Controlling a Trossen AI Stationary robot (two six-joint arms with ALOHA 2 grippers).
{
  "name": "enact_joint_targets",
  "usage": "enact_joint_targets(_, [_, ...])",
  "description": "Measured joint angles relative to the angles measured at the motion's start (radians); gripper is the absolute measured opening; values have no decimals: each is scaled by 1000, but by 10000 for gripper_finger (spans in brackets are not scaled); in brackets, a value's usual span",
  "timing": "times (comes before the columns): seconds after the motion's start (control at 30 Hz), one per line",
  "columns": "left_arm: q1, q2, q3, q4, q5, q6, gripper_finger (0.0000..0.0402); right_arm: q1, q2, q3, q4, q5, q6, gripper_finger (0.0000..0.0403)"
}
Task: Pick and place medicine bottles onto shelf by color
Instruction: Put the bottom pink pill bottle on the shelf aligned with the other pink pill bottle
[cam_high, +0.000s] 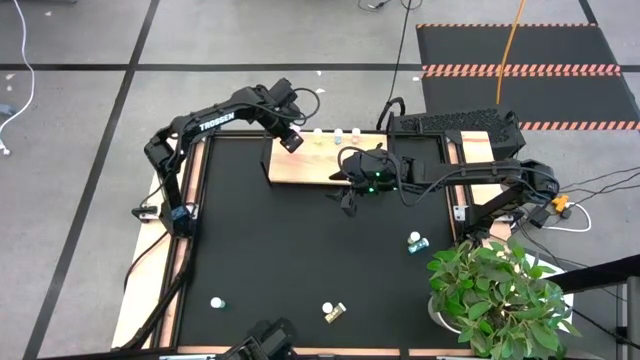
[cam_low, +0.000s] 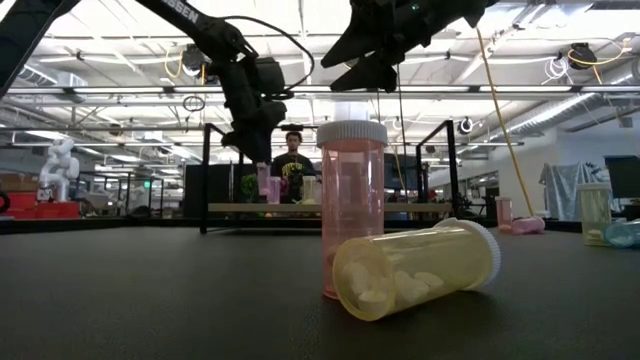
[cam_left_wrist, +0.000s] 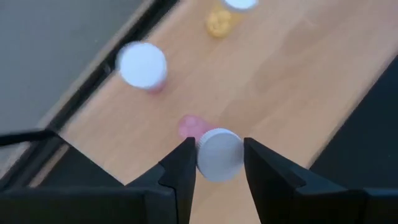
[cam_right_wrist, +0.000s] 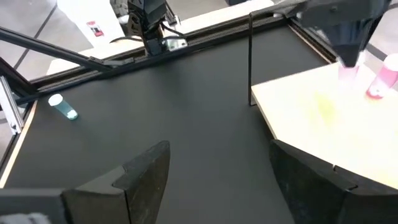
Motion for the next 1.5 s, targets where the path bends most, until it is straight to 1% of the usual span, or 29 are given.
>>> enact_joint_targets(0.27, [0,-7,0,30,1,0,129,0,-19,0,-6,1,3,270])
enact_joint_targets(0.4, [0,-42,-5,22,-11,6,129,0,-38,0,-14,2,2,270])
enact_joint_targets(0.63, [-11,-139,0,32,36,11,129,-2,-51,0,-26,1,-18,270])
enact_joint_targets(0.8, [-42,-156,1,31,49,116,129,-7,-52,0,-25,-3,-24,270])
enact_joint_targets(0.87, [-54,-153,1,32,50,170,129,-12,-52,0,-25,-27,-24,270])
enact_joint_targets(1.0, [-67,-129,2,40,85,270,129,-13,-52,0,-25,-48,-24,270])
enact_joint_targets(1.13, [-77,-96,3,45,91,342,129,-13,-52,0,-25,-48,-24,270])
enact_joint_targets(1.3, [-69,-65,3,23,90,411,129,-14,-52,0,-25,-43,-13,270])
enact_joint_targets(1.5, [-26,-48,5,1,83,459,129,-26,-52,0,-25,-28,8,270])
